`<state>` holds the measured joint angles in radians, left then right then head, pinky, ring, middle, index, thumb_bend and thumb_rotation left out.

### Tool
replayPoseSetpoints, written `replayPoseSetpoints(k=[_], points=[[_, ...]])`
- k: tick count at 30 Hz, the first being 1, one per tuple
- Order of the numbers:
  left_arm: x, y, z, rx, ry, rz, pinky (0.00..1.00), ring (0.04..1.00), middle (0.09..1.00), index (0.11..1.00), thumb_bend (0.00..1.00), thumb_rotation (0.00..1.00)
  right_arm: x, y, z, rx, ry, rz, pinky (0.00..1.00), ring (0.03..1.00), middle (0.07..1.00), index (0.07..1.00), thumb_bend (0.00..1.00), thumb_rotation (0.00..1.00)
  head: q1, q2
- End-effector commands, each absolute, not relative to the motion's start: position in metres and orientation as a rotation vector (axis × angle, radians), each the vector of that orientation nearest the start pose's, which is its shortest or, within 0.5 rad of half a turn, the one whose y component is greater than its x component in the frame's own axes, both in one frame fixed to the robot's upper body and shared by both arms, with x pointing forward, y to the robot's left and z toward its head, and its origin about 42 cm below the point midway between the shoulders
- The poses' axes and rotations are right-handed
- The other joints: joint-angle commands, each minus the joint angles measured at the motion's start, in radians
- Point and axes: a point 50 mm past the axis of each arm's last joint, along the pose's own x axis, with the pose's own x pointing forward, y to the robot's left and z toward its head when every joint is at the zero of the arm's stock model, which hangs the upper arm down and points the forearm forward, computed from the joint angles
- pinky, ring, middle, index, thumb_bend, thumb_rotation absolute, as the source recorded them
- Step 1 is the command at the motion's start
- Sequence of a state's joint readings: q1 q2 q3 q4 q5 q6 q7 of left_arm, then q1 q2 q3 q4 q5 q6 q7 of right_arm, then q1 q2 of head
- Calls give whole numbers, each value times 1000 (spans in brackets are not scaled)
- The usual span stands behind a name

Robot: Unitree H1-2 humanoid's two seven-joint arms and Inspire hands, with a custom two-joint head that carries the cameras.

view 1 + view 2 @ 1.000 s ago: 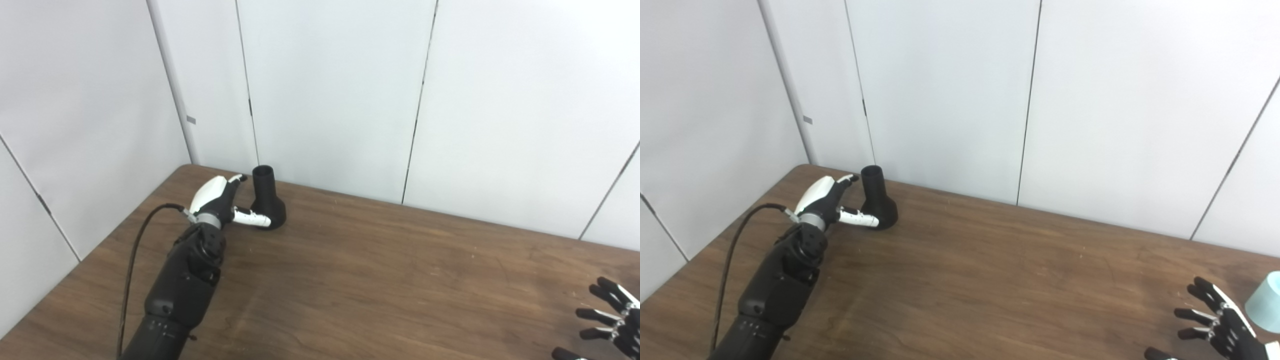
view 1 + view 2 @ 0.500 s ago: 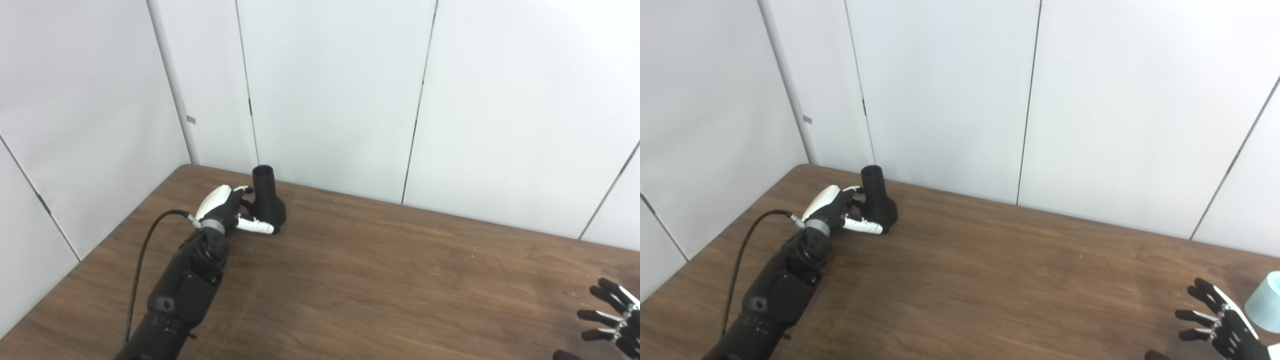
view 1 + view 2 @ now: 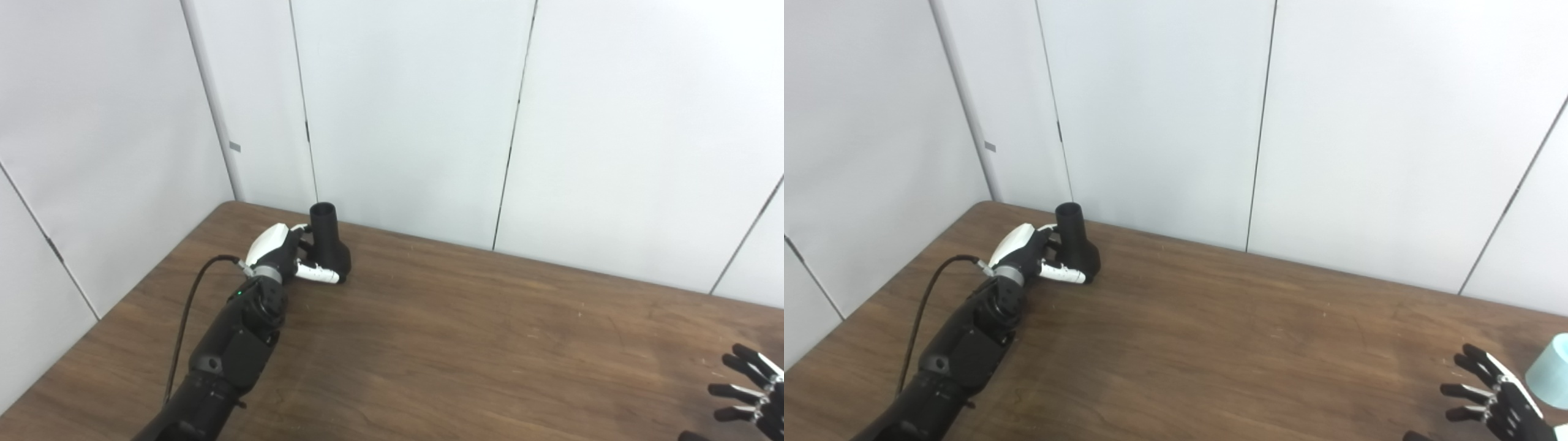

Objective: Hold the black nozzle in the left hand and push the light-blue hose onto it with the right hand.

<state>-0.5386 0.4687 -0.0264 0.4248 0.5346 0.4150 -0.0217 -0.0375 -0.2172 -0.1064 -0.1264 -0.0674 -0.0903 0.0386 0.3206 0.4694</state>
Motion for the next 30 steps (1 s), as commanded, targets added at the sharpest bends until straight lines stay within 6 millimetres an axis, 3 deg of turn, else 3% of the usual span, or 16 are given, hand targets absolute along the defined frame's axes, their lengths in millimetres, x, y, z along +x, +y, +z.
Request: replayPoseSetpoints(k=[1, 11, 19, 26, 30], points=[[456, 385, 226, 974, 204, 312, 1000, 892, 791, 842, 889, 269, 293, -300, 175, -300, -321, -56, 509, 656, 816, 837, 750, 104, -1, 4], [457, 376, 225, 968, 182, 293, 1000, 904, 835, 821, 887, 260, 292, -300, 177, -305, -321, -57, 508, 653, 814, 834, 752, 112, -1, 16], [457, 367, 219, 922, 113, 239, 1000, 825, 704, 667, 823, 112, 290, -300, 178, -299, -317, -53, 513, 654, 814, 834, 747, 104, -7, 24], [457, 364, 216, 913, 95, 200, 1000, 820, 750, 625, 806, 78, 289, -302, 181, -303, -318, -59, 509, 648, 807, 829, 755, 118, -11, 30], [456, 363, 215, 908, 99, 198, 1000, 809, 704, 596, 798, 67, 289, -302, 182, -302, -317, -65, 507, 645, 803, 827, 759, 122, -16, 34]])
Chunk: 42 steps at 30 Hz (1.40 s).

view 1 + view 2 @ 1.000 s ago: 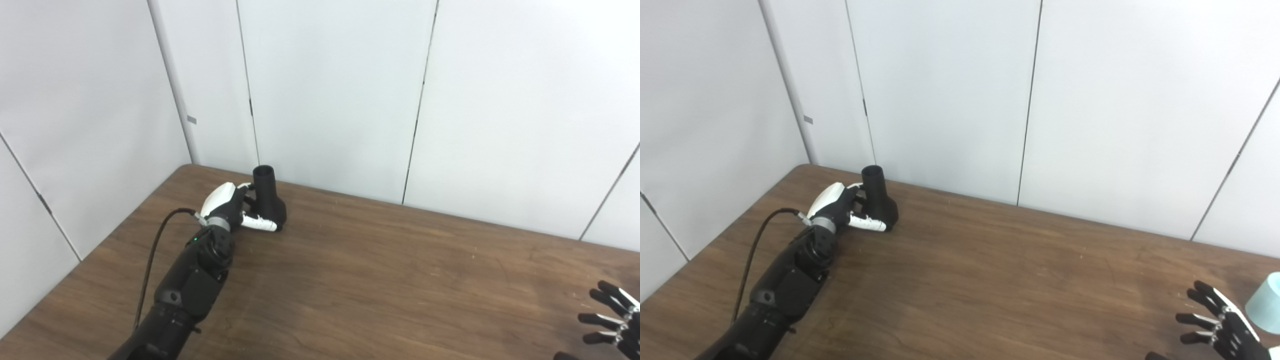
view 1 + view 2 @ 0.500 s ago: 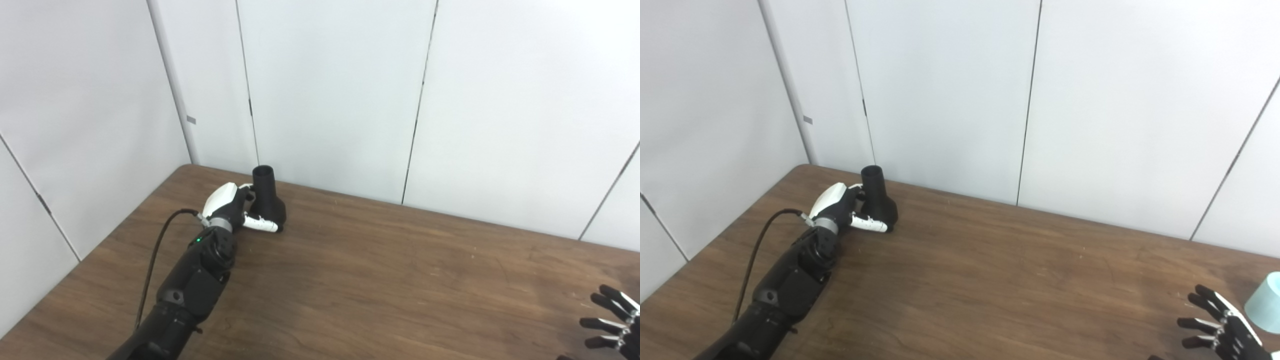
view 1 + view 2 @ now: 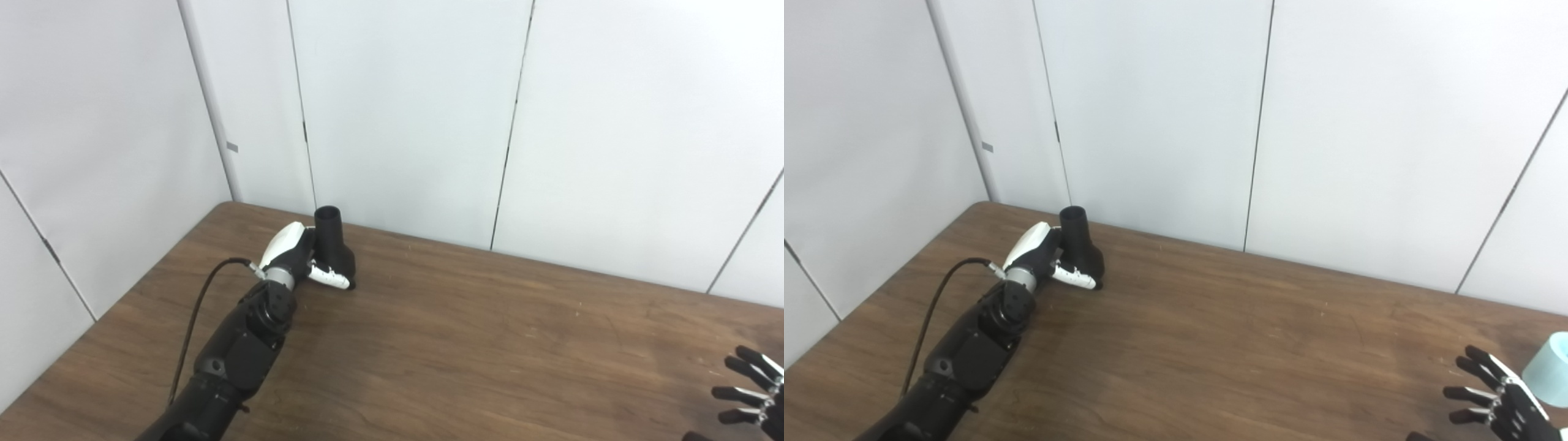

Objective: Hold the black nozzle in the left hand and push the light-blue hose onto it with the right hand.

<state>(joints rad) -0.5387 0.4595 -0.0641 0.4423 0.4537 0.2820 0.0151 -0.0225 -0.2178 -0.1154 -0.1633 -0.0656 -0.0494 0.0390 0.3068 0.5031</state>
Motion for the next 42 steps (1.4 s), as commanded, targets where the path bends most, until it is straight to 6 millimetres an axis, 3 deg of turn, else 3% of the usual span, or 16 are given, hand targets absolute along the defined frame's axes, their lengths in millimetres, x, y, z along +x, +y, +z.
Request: replayPoseSetpoints(k=[1, 4, 11, 27, 32, 36, 42], points=[[456, 363, 215, 906, 99, 199, 1000, 809, 692, 546, 663, 65, 289, -301, 181, -301, -316, -65, 508, 645, 803, 827, 759, 121, -2, 1], [456, 363, 214, 904, 97, 198, 1000, 797, 636, 498, 537, 60, 289, -301, 181, -299, -314, -65, 508, 645, 803, 826, 759, 117, -2, 1], [455, 363, 210, 907, 94, 196, 1000, 749, 490, 499, 524, 7, 289, -300, 183, -284, -310, -65, 511, 640, 802, 824, 760, 118, -1, 7], [449, 367, 201, 927, 111, 188, 1000, 660, 480, 493, 526, 0, 290, -301, 185, -283, -313, -56, 521, 641, 805, 829, 753, 104, 0, 17], [445, 365, 194, 928, 116, 167, 1000, 688, 477, 494, 526, 0, 291, -300, 186, -283, -313, -57, 520, 639, 803, 828, 756, 109, -8, 24], [438, 350, 186, 942, 103, 106, 1000, 731, 469, 499, 526, 0, 292, -298, 187, -283, -316, -57, 513, 633, 798, 823, 765, 119, -20, 28], [426, 319, 177, 948, 35, -58, 1000, 671, 459, 503, 525, 0, 293, -294, 188, -277, -317, -55, 503, 624, 787, 815, 771, 118, -36, 35]])
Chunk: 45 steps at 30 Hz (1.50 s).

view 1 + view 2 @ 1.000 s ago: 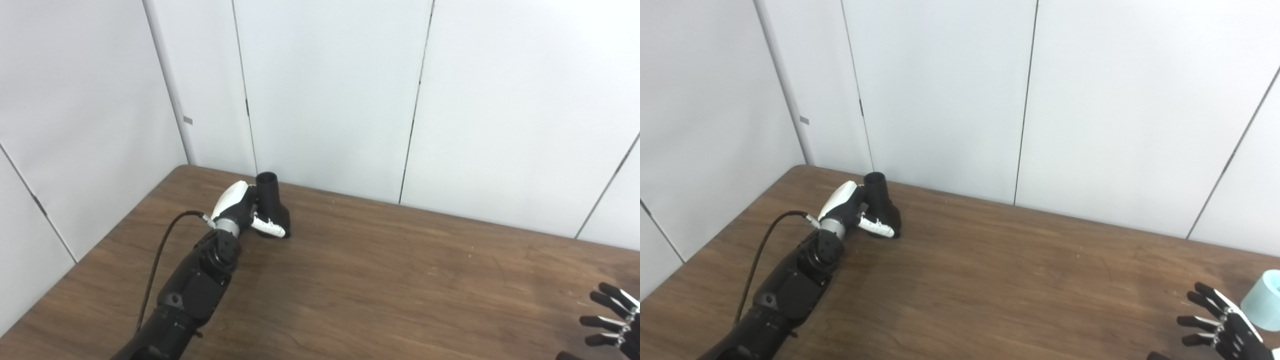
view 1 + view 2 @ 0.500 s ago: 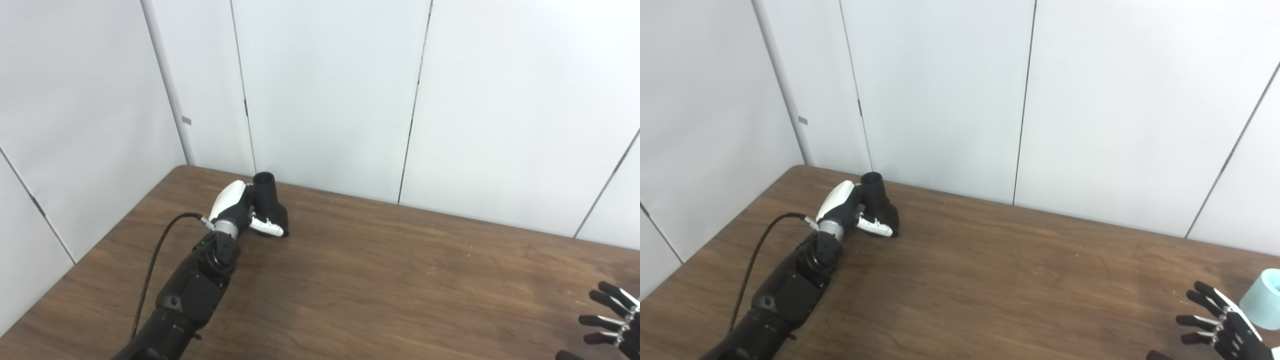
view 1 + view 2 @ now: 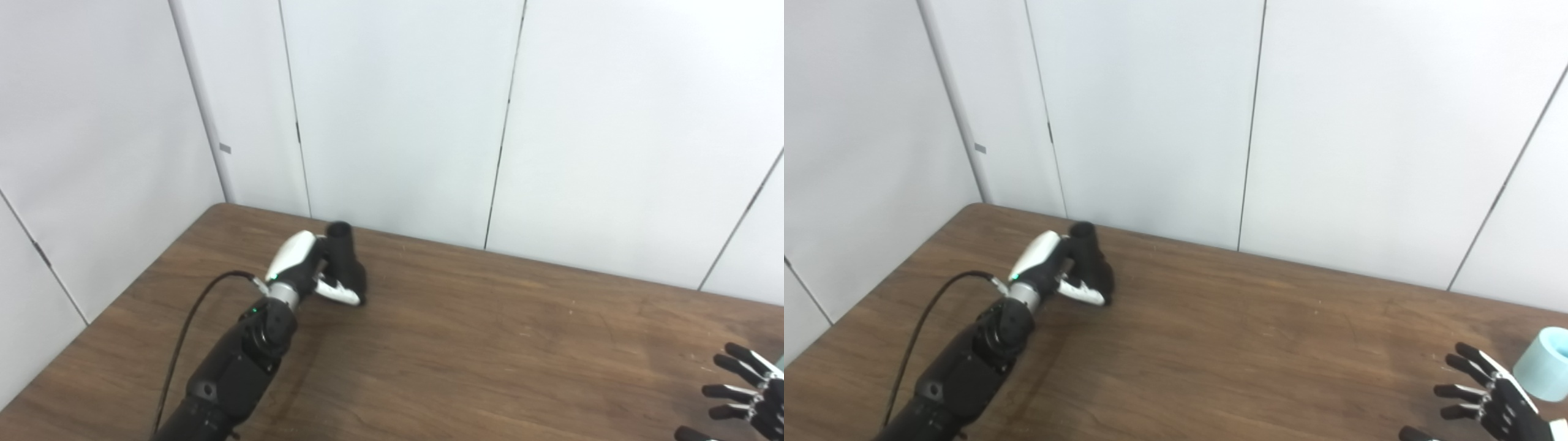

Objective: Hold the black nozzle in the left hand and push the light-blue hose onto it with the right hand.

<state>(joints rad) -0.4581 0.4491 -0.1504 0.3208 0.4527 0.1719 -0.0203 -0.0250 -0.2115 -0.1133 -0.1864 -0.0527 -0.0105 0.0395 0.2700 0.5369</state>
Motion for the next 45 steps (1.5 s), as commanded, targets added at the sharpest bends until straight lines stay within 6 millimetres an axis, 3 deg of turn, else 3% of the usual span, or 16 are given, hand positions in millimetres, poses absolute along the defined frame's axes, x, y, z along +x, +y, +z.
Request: replayPoseSetpoints(k=[1, 10, 16, 24, 37, 45], points=[[424, 314, 177, 946, 24, -81, 1000, 667, 460, 502, 525, 0, 293, -293, 189, -276, -317, -55, 502, 624, 786, 814, 771, 118, -4, 3], [411, 266, 169, 904, -103, -267, 1000, 639, 458, 502, 526, 0, 295, -286, 193, -258, -311, -57, 498, 619, 784, 811, 771, 107, -59, 23], [403, 241, 162, 864, -151, -350, 1000, 627, 460, 500, 526, 0, 291, -278, 202, -234, -243, -73, 547, 651, 784, 813, 769, 132, -107, 36], [384, 194, 156, 807, -215, -495, 1000, 631, 471, 496, 526, 0, 294, -266, 206, -226, -284, -74, 544, 653, 788, 812, 754, 80, -176, 56], [370, 146, 141, 827, -265, -645, 1000, 624, 466, 499, 525, 0, 297, -255, 212, -238, -321, -85, 488, 626, 787, 815, 739, 78, -248, 78], [365, 129, 131, 900, -223, -725, 1000, 621, 489, 485, 525, 0, 297, -251, 215, -233, -324, -82, 495, 624, 787, 813, 742, 84, -286, 84]])
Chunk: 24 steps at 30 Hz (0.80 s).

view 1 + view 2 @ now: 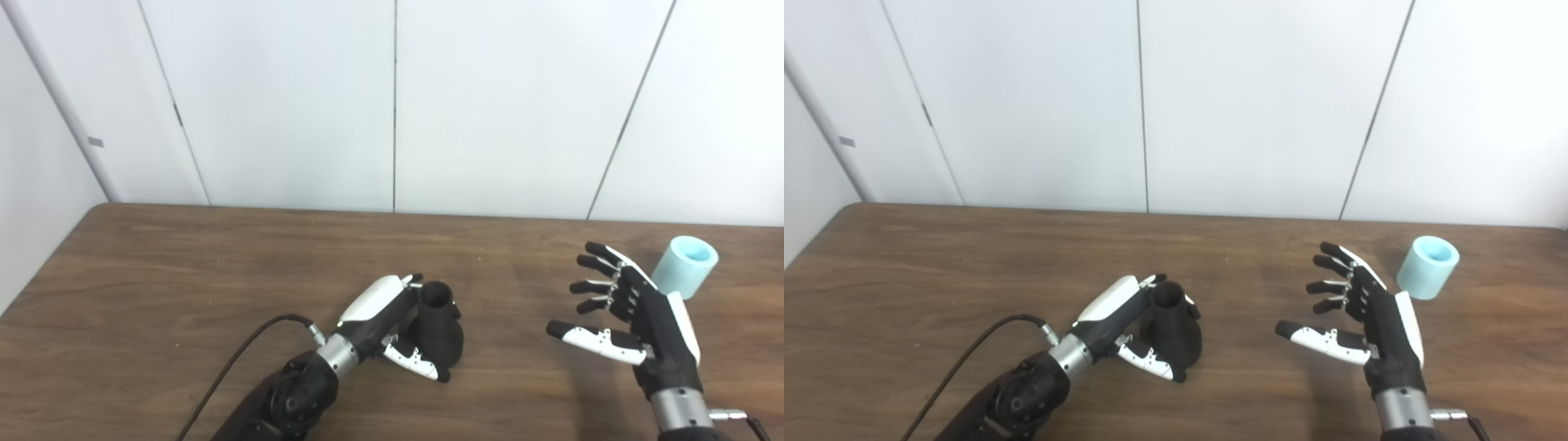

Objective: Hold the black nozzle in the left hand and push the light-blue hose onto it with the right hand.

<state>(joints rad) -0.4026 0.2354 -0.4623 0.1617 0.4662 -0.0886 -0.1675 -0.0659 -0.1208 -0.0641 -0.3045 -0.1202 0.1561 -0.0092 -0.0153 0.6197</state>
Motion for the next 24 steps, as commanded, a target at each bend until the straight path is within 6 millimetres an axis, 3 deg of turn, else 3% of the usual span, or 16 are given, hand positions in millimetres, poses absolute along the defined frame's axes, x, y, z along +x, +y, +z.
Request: replayPoseSetpoints(k=[1, 12, 24], points=[[365, 127, 130, 906, -216, -732, 1000, 620, 488, 485, 525, 0, 297, -251, 215, -231, -323, -82, 499, 624, 787, 812, 742, 85, -7, 2], [363, 125, 122, 922, -164, -750, 1000, 622, 466, 498, 526, 0, 293, -250, 223, -257, -335, -87, 520, 625, 781, 806, 744, 73, -65, 2], [363, 143, 110, 1034, -99, -709, 1000, 627, 463, 500, 526, 0, 287, -294, 287, -412, -421, -147, 514, 629, 773, 798, 768, 122, -125, -11]])
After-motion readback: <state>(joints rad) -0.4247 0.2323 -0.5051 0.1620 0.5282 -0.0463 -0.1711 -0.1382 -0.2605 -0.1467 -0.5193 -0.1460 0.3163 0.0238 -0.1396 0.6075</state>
